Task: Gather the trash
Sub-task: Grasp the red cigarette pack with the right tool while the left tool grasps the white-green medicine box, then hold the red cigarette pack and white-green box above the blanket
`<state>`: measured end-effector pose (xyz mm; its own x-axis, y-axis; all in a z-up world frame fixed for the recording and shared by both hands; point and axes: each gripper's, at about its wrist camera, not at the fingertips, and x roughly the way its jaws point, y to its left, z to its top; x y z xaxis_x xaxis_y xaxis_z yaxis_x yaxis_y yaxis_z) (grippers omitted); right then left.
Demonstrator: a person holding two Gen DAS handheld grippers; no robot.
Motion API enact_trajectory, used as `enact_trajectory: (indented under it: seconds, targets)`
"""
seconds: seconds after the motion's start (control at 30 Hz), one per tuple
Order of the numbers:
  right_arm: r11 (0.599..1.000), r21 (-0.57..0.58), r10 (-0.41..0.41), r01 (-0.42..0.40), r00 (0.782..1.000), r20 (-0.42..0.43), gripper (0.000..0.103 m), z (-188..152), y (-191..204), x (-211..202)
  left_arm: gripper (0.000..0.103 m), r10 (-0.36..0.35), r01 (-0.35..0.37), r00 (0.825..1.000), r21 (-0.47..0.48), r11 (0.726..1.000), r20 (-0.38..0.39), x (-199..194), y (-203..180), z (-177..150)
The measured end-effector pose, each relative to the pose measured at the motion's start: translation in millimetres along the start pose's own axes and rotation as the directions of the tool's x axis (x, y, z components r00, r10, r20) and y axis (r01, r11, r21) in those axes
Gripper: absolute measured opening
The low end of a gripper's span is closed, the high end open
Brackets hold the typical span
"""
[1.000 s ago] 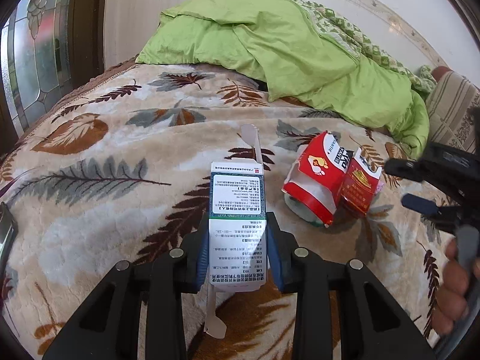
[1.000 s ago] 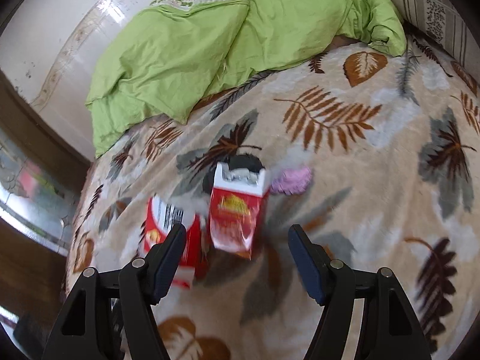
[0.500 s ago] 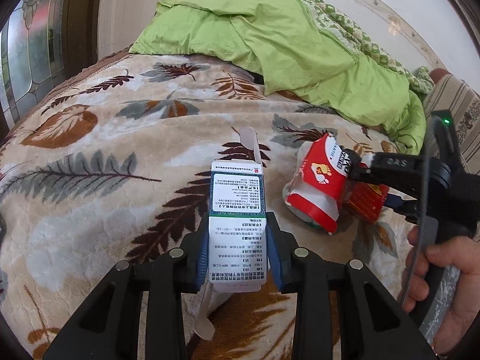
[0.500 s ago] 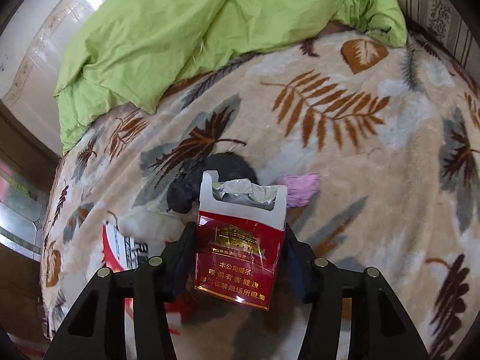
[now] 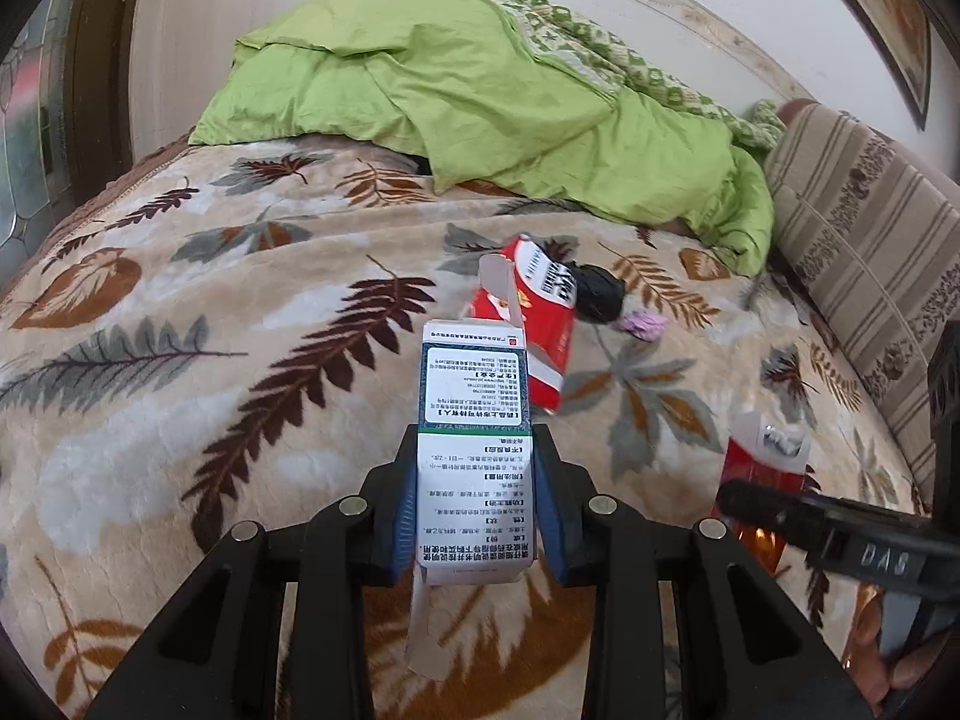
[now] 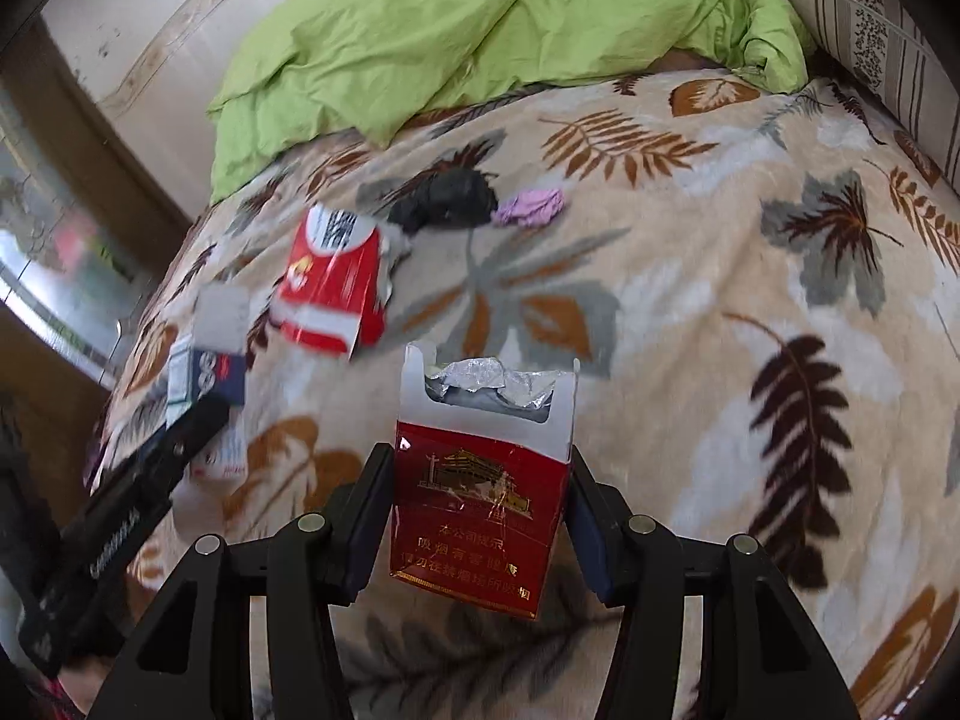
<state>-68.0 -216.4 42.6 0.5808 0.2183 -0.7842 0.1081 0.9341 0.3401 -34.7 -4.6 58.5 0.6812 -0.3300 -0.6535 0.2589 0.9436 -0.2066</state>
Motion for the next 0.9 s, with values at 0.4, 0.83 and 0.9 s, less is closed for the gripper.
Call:
enact_trajectory:
  seconds: [0.4, 0.83, 0.9]
  targets:
    - [0.997, -0.081, 0.022, -0.012, 0.993, 0.116, 0.058, -20.1, 13.2, -33.3, 0.032, -0.002, 0.002, 1.0, 0.001, 1.0, 0.018, -45.6, -17.4, -35.5]
    - [0.995, -0.089, -0.019, 0.034, 0.985, 0.172, 0.058, -34.3, 6.4, -55.1, 0.032, 0.045, -0.06, 0.994, 0.156, 0.986, 0.098, -55.7, -53.5, -48.4]
    - [0.996, -0.081, -0.026, 0.041, 0.984, 0.177, 0.058, -33.9, 3.6, -56.4, 0.032, 0.05, -0.069, 0.993, 0.173, 0.983, 0.108, -57.0, -56.1, -49.1]
